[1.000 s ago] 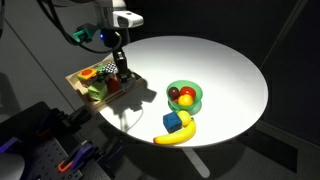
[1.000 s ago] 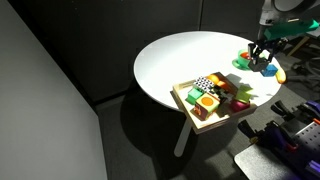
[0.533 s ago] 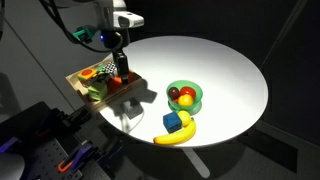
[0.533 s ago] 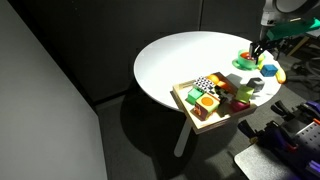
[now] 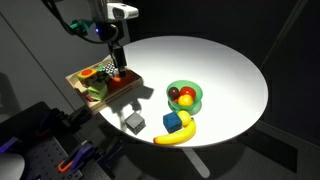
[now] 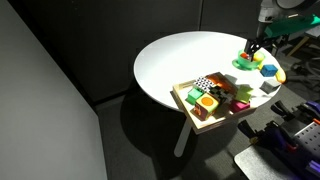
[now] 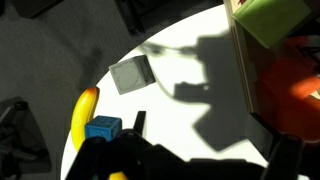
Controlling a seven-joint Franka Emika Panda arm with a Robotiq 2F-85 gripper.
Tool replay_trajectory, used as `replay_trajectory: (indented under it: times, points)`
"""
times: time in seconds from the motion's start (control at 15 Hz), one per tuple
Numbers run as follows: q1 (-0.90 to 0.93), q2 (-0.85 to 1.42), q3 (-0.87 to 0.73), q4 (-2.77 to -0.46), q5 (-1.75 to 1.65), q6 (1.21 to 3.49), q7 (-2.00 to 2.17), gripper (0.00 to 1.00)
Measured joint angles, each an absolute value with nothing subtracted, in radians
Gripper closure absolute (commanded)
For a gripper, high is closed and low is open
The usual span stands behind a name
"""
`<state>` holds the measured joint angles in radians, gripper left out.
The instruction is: Put the grey block on the table
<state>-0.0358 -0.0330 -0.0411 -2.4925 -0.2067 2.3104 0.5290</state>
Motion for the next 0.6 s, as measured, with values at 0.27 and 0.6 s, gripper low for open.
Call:
replay_trajectory:
  times: [0.27,0.6]
  points:
    - [-0.011,-0.074,-0.004,-2.496,-0.176,2.31,0.529,0.0]
    - [0.02,-0.133,0.042,-2.498,-0.109,2.308,0.526,0.0]
